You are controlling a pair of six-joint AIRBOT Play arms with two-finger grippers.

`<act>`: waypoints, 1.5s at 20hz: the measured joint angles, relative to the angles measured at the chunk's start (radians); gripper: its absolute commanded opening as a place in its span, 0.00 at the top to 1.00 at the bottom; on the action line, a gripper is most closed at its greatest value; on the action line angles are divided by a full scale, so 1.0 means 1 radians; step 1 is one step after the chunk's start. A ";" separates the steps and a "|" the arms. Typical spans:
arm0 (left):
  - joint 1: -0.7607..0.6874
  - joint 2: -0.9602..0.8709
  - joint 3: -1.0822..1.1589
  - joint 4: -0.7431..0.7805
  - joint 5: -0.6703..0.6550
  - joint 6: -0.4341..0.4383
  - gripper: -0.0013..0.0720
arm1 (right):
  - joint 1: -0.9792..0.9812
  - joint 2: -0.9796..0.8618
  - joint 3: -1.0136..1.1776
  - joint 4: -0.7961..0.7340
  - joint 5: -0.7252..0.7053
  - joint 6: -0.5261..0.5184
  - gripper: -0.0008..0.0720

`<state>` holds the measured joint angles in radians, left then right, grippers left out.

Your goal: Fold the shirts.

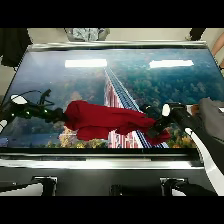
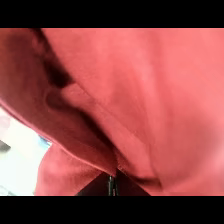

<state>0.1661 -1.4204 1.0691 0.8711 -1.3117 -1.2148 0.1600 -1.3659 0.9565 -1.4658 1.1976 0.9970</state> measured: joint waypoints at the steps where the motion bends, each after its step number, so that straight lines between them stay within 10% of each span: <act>1: 0.001 0.023 0.034 -0.006 0.002 0.003 0.95 | 0.000 0.026 0.021 -0.010 -0.005 0.011 0.93; 13: 0.002 0.427 0.958 0.097 0.468 -0.200 0.95 | 0.000 0.577 0.638 -0.225 -0.011 -0.001 0.93; 24: 0.002 0.458 0.908 0.145 0.552 -0.232 0.95 | 0.000 0.577 0.573 -0.134 0.501 0.042 0.93; 30: -0.028 0.248 0.776 0.152 0.526 -0.143 0.95 | 0.000 0.414 0.230 -0.023 0.350 0.087 0.93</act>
<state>0.1383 -1.1725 1.8450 1.0233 -0.7853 -1.3579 0.1600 -0.9520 1.1866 -1.4883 1.5475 1.0840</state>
